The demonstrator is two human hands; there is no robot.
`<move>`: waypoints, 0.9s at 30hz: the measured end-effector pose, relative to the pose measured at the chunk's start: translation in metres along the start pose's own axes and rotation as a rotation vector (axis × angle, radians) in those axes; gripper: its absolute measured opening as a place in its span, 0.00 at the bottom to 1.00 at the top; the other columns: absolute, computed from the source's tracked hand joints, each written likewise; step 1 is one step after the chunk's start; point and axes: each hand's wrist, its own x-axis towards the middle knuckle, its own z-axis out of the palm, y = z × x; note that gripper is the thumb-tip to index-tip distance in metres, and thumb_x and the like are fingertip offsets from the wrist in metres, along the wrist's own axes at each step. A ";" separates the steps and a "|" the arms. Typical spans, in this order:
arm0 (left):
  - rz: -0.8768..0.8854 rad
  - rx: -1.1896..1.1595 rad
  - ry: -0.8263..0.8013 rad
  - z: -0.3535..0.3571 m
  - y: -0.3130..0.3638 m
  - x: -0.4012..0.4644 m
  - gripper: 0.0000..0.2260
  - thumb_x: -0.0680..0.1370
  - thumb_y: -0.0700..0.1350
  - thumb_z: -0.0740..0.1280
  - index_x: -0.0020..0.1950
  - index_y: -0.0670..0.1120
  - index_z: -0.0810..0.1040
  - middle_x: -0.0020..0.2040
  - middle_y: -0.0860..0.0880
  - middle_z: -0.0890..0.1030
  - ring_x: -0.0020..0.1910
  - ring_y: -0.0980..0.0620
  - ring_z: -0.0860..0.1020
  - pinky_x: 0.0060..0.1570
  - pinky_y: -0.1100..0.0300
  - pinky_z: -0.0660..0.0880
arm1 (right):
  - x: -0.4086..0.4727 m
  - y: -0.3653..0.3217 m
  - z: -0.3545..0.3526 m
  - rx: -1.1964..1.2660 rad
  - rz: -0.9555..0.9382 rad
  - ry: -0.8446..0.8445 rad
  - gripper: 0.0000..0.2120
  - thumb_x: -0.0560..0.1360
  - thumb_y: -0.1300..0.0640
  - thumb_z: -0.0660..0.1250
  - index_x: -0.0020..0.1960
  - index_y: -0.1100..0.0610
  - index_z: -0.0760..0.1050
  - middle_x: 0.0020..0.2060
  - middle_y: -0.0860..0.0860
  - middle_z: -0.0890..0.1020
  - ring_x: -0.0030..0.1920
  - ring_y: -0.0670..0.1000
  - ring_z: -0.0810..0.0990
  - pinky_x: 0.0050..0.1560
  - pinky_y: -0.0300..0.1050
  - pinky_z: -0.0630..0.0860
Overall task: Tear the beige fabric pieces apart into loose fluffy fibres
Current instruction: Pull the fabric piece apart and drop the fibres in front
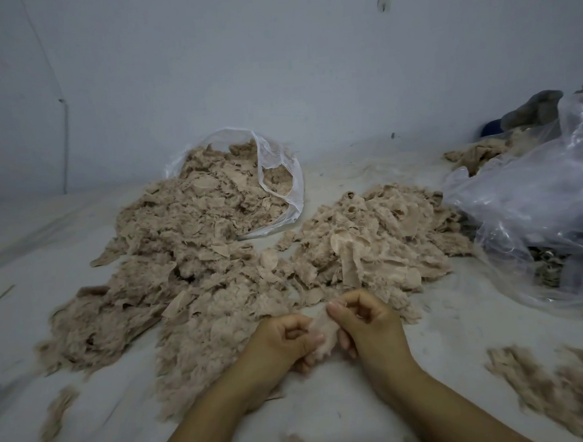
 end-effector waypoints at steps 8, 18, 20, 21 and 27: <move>0.135 -0.021 0.324 -0.021 0.007 0.002 0.03 0.76 0.36 0.67 0.43 0.40 0.80 0.29 0.48 0.78 0.25 0.56 0.73 0.26 0.66 0.71 | 0.025 0.000 -0.028 0.097 0.053 0.323 0.06 0.77 0.61 0.66 0.42 0.58 0.72 0.21 0.49 0.75 0.21 0.46 0.70 0.23 0.37 0.69; 0.506 1.008 0.015 -0.029 0.004 0.006 0.09 0.79 0.45 0.64 0.57 0.48 0.80 0.58 0.57 0.77 0.60 0.60 0.71 0.65 0.68 0.61 | 0.016 0.005 -0.023 -1.027 -0.367 -0.262 0.08 0.77 0.60 0.65 0.52 0.52 0.81 0.48 0.45 0.76 0.52 0.44 0.74 0.48 0.34 0.68; 0.483 1.138 -0.219 -0.024 0.001 0.010 0.10 0.80 0.46 0.61 0.56 0.47 0.80 0.59 0.54 0.78 0.61 0.59 0.70 0.69 0.64 0.57 | 0.030 0.004 -0.027 -1.107 -0.274 -0.366 0.10 0.77 0.63 0.64 0.53 0.54 0.82 0.50 0.50 0.79 0.53 0.49 0.76 0.52 0.35 0.69; 0.452 1.129 -0.280 -0.023 0.003 0.011 0.10 0.80 0.47 0.61 0.55 0.47 0.80 0.57 0.53 0.79 0.59 0.58 0.72 0.68 0.64 0.57 | 0.039 0.002 -0.030 -1.106 -0.249 -0.356 0.11 0.77 0.65 0.64 0.53 0.55 0.82 0.50 0.50 0.80 0.52 0.48 0.76 0.51 0.33 0.69; 0.286 0.885 -0.240 -0.037 0.020 0.021 0.05 0.76 0.49 0.67 0.48 0.51 0.82 0.43 0.61 0.79 0.44 0.63 0.77 0.46 0.68 0.73 | 0.084 -0.002 -0.057 -0.667 0.025 -0.248 0.08 0.74 0.71 0.66 0.47 0.61 0.80 0.36 0.48 0.79 0.38 0.48 0.75 0.38 0.27 0.70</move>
